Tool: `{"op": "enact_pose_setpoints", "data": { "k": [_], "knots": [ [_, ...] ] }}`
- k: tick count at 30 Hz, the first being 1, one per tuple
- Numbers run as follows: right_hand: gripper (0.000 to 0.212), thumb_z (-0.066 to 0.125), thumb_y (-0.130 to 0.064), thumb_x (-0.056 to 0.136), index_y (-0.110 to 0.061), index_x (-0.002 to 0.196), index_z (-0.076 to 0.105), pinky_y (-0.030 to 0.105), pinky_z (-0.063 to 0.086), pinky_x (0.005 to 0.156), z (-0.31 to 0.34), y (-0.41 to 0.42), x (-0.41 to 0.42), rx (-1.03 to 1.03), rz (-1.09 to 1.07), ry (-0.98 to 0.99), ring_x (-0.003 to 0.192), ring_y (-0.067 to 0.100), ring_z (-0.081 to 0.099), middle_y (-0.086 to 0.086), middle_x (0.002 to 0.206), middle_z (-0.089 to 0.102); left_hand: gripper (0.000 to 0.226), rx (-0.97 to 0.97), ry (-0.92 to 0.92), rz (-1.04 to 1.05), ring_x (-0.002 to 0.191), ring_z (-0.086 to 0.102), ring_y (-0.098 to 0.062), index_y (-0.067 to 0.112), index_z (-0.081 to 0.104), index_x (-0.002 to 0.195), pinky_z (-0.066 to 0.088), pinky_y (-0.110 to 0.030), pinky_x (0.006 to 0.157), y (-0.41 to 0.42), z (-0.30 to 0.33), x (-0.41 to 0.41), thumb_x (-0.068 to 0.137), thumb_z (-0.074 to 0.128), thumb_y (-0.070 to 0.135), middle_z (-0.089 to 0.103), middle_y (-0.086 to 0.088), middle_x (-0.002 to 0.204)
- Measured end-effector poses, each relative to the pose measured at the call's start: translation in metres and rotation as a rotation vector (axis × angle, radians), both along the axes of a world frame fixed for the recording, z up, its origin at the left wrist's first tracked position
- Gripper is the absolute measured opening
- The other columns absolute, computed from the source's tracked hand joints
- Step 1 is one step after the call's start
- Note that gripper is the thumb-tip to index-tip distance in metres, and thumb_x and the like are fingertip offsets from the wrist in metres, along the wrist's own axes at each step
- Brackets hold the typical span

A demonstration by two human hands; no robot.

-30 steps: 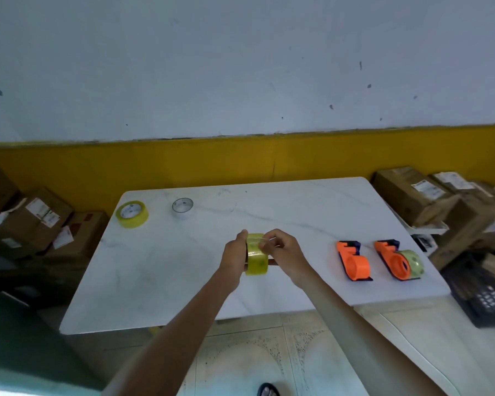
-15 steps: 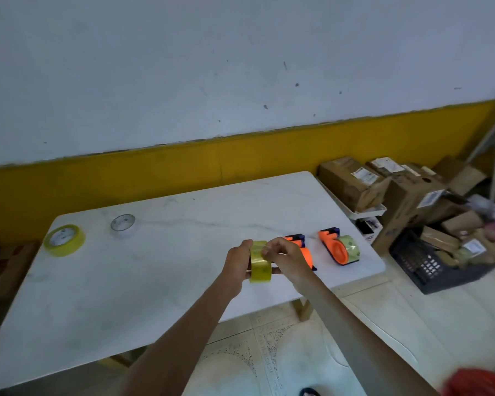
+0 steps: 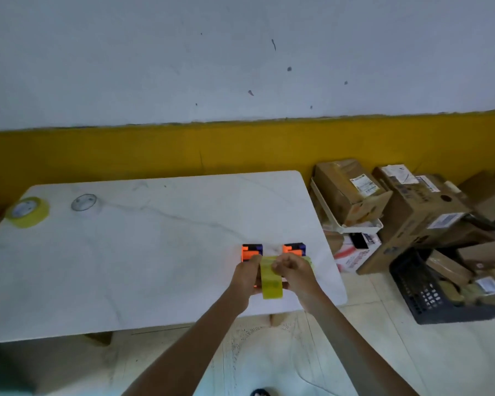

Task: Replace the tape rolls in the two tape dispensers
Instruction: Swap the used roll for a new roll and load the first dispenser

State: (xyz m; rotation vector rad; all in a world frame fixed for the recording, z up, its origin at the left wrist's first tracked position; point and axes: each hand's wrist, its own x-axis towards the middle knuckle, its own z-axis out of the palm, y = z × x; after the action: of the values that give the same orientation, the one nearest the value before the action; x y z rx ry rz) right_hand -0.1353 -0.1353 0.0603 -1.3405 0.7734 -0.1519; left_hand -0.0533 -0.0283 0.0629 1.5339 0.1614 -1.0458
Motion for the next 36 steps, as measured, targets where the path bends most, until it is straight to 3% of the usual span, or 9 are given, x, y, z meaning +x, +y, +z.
{"op": "enact_pose_setpoints", "data": {
  "k": [3,8,14,16,18,22,25,31,36],
  "knots": [
    [0.017,0.064,-0.001,0.085,-0.012,0.074,0.059,0.031,0.054,0.062,-0.003,-0.018,-0.001,0.036,0.022,-0.017,0.071,0.022,0.059,0.004,0.07,0.057,0.034,0.008,-0.03,0.007,0.086,0.07,-0.03,0.006,0.071,0.099,0.058,-0.036,0.076,-0.012,0.004,-0.005,0.097,0.044,0.027,0.074,-0.016,0.096],
    [0.018,0.064,-0.001,0.085,-0.014,0.073,0.059,0.037,0.048,0.067,-0.015,-0.026,0.008,0.126,-0.017,0.021,0.071,0.025,0.054,0.006,0.069,0.051,0.025,0.07,-0.185,0.126,0.067,0.059,-0.027,0.0,0.069,0.086,0.051,-0.033,0.063,-0.01,-0.007,0.007,0.091,0.047,0.01,0.067,-0.02,0.075],
    [0.014,0.063,-0.004,0.086,-0.014,0.077,0.061,0.036,0.047,0.068,-0.029,-0.034,0.019,0.15,-0.003,0.09,0.074,0.025,0.057,0.008,0.076,0.056,0.019,0.268,-0.376,0.135,0.066,0.047,-0.02,0.003,0.061,0.079,0.038,-0.031,0.061,0.02,-0.038,0.027,0.088,0.047,0.01,0.059,-0.009,0.072],
    [0.013,0.06,-0.002,0.087,-0.012,0.079,0.058,0.031,0.05,0.063,-0.031,-0.035,0.023,0.2,-0.015,0.087,0.071,0.023,0.059,0.008,0.077,0.057,0.017,0.356,-0.387,0.06,0.06,0.045,-0.014,0.007,0.063,0.085,0.035,-0.022,0.055,0.024,-0.045,0.028,0.089,0.047,0.012,0.057,-0.001,0.073],
    [0.011,0.058,-0.002,0.089,-0.011,0.082,0.055,0.032,0.053,0.065,-0.034,-0.036,0.026,0.258,-0.031,0.073,0.077,0.025,0.062,0.012,0.084,0.057,0.026,0.401,-0.378,-0.002,0.063,0.048,-0.007,0.007,0.066,0.111,0.037,-0.021,0.051,0.025,-0.052,0.027,0.089,0.053,0.012,0.058,0.003,0.081],
    [0.013,0.054,-0.002,0.091,-0.01,0.081,0.053,0.035,0.053,0.066,-0.039,-0.037,0.032,0.27,-0.016,0.093,0.079,0.025,0.063,0.012,0.085,0.058,0.043,0.371,-0.297,-0.055,0.073,0.05,-0.01,0.008,0.059,0.126,0.041,-0.022,0.061,0.019,-0.058,0.023,0.083,0.061,0.013,0.057,0.004,0.085],
    [0.014,0.053,-0.002,0.092,-0.01,0.08,0.052,0.036,0.053,0.068,-0.042,-0.036,0.034,0.27,-0.004,0.114,0.079,0.027,0.062,0.013,0.084,0.057,0.026,0.338,-0.246,-0.051,0.085,0.053,-0.016,0.018,0.065,0.108,0.041,-0.025,0.07,0.016,-0.062,0.023,0.084,0.06,0.012,0.061,-0.003,0.098],
    [0.016,0.052,-0.003,0.093,-0.011,0.08,0.052,0.039,0.054,0.073,-0.047,-0.035,0.036,0.303,0.025,0.136,0.081,0.028,0.06,0.013,0.084,0.057,0.014,0.284,-0.275,-0.077,0.07,0.041,-0.021,0.011,0.064,0.077,0.032,-0.032,0.066,0.016,-0.068,0.032,0.079,0.053,0.003,0.05,-0.01,0.074],
    [0.011,0.053,-0.003,0.093,-0.011,0.085,0.055,0.037,0.053,0.069,-0.037,-0.032,0.044,0.267,0.056,0.14,0.073,0.022,0.059,0.008,0.078,0.057,0.014,0.249,-0.329,-0.093,0.072,0.038,-0.019,0.016,0.057,0.073,0.028,-0.034,0.068,0.01,-0.071,0.048,0.065,0.045,0.017,0.044,-0.009,0.073]
  ]
}}
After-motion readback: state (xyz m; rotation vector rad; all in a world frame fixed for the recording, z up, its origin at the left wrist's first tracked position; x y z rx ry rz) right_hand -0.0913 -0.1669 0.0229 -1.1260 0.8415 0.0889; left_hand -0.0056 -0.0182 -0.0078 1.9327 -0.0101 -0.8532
